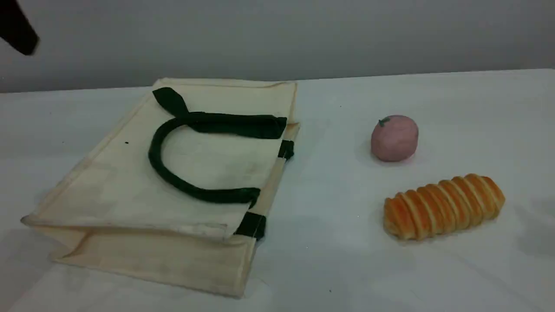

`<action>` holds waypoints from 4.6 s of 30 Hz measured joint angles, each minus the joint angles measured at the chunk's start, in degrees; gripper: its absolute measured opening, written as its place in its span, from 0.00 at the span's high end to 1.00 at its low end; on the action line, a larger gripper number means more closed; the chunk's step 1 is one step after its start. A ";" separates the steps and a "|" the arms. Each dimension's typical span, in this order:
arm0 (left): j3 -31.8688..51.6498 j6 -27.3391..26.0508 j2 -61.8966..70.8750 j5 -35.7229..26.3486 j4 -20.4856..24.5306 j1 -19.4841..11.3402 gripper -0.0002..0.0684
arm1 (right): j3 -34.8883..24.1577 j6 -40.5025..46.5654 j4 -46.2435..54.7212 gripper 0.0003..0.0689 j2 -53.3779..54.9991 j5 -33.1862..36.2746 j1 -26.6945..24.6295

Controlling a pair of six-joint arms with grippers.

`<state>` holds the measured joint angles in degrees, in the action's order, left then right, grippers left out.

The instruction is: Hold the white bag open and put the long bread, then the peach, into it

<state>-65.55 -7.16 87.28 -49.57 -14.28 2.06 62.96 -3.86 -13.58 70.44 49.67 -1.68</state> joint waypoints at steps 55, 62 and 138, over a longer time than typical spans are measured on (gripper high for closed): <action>-15.82 -2.45 38.03 11.16 -1.25 6.73 0.32 | 1.53 -1.81 -0.01 0.15 12.00 -3.69 0.00; -15.82 -2.45 38.59 13.14 -2.49 6.78 0.37 | 1.53 -1.81 -0.01 0.15 12.00 -3.75 0.00; -42.63 -46.76 16.53 -20.46 -11.52 8.59 0.85 | 1.42 -12.11 -3.19 0.15 23.64 3.55 9.20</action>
<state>-108.18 -53.92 103.81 -70.03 -25.80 10.65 64.39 -15.97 -16.77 94.07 53.22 7.51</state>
